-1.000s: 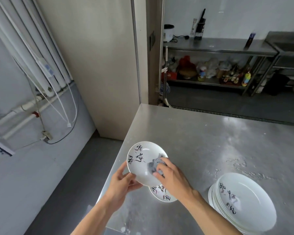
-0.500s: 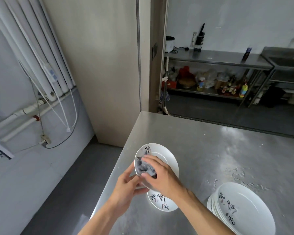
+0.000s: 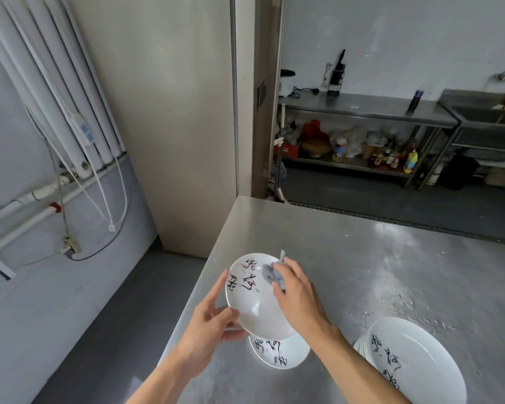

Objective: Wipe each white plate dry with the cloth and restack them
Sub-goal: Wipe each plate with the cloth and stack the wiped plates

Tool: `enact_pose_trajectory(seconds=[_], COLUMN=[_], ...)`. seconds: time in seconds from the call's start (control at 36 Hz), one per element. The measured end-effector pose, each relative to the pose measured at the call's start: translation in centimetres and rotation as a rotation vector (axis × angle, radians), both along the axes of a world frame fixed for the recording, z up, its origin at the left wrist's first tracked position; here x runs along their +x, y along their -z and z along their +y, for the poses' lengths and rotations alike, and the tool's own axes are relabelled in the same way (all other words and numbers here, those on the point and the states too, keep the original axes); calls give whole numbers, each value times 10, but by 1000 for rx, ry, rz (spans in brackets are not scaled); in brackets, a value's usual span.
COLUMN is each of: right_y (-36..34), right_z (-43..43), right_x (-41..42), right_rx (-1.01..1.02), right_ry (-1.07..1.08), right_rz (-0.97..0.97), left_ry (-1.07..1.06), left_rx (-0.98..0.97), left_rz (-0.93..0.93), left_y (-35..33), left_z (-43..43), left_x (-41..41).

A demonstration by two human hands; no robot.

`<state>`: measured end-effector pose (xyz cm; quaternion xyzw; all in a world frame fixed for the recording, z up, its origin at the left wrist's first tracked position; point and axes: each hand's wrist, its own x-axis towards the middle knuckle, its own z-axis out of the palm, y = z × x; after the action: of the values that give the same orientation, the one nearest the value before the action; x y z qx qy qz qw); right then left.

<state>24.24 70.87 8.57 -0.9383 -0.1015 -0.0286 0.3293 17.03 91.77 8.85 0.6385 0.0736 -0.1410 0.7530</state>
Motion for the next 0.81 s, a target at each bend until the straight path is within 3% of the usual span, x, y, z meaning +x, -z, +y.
enact_pose_trajectory(seconds=[0.08,0.22,0.36,0.64,0.81], right_y=[-4,-9,-5,1,3], right_z=[8,33,42,21,-4], right_x=[4,-1,-11,-21,-7], right_rx=[77,236,271,145,-26], right_ry=[-24,-248,-347,-381,-223], right_rz=[12,51,71,38,-95], left_ry=[10,33,-54,-163,-130], left_rx=[-2,64,6,-54,31], left_rz=[5,-24,-4,3,-19], left_y=[-5,-6,-3,4,1], left_z=[-8,-17,-13,13,20], left_x=[-2,2,5,8,3])
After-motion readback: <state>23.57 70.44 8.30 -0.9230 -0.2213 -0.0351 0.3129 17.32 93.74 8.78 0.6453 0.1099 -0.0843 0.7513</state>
